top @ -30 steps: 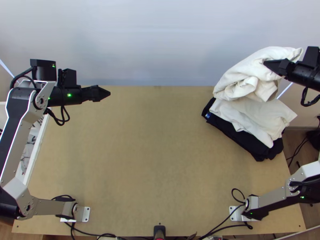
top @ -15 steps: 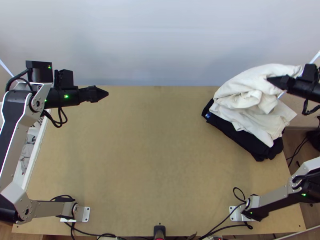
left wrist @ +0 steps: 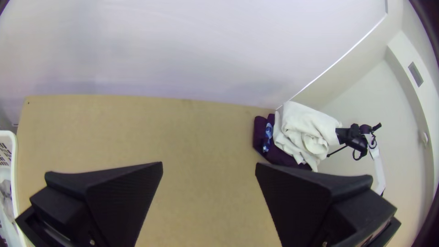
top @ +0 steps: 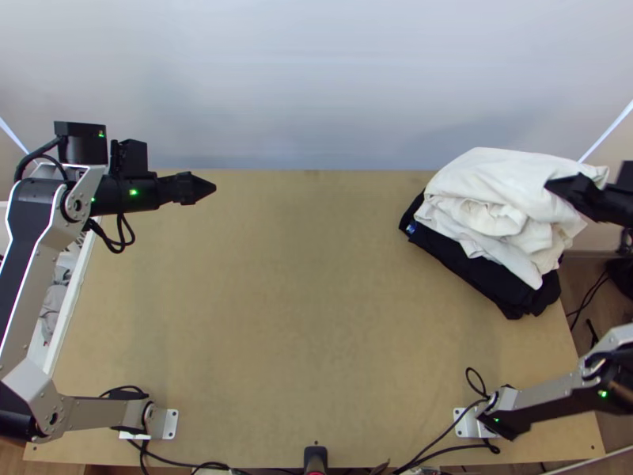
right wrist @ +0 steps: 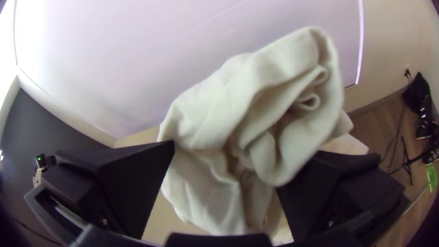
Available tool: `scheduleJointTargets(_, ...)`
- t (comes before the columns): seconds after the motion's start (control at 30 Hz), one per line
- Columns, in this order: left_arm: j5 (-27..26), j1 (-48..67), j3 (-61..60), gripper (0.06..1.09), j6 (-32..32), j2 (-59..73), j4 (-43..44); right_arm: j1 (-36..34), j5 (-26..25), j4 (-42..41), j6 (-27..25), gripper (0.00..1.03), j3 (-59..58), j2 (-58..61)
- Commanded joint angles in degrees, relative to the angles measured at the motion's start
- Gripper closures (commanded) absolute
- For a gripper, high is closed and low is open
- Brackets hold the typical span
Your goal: Fold the t-shirt
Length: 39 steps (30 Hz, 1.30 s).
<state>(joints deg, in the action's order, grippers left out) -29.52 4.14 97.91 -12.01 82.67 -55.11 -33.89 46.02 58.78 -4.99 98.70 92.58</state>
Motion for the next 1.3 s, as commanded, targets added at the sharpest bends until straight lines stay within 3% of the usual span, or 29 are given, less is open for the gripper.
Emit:
scheduleJointTargets(0.0,-0.1,0.08,-1.14,0.1,-0.03,0.12,1.06,-5.75,-10.07,1.68,-5.99,0.03,-1.93,-7.23)
scheduleJointTargets(0.17,-0.19,-0.27,-1.23,0.1,-0.03,0.12,2.11,-9.35,-18.6,-6.31,-10.47,0.03,-4.21,-11.89)
scheduleJointTargets(0.33,-0.45,-0.36,0.0,0.1,-0.03,1.0,2.82,-10.14,-25.8,-22.31,-9.51,0.03,-5.44,-15.49)
scheduleJointTargets(0.43,-0.45,-0.63,0.44,0.1,-0.03,1.53,2.82,-3.38,-33.1,-38.31,-8.54,0.03,-11.24,-18.57)
scheduleJointTargets(0.53,-0.28,-1.15,0.44,0.1,-0.56,2.14,3.61,6.12,-42.94,-56.67,-11.09,0.03,-19.77,-19.89)
scheduleJointTargets(0.7,1.66,-1.59,0.79,0.1,-1.61,2.32,5.28,18.68,-52.61,-75.22,-11.7,0.03,-29.53,-16.9)
scheduleJointTargets(0.87,2.62,-3.18,0.97,0.1,-1.52,2.49,5.37,22.11,-56.74,-83.57,-8.19,0.03,-36.64,-8.2)
scheduleJointTargets(1.27,2.62,-3.97,0.35,0.1,-2.14,1.96,4.49,17.54,-58.06,-103.61,-3.62,0.03,-56.68,3.49)
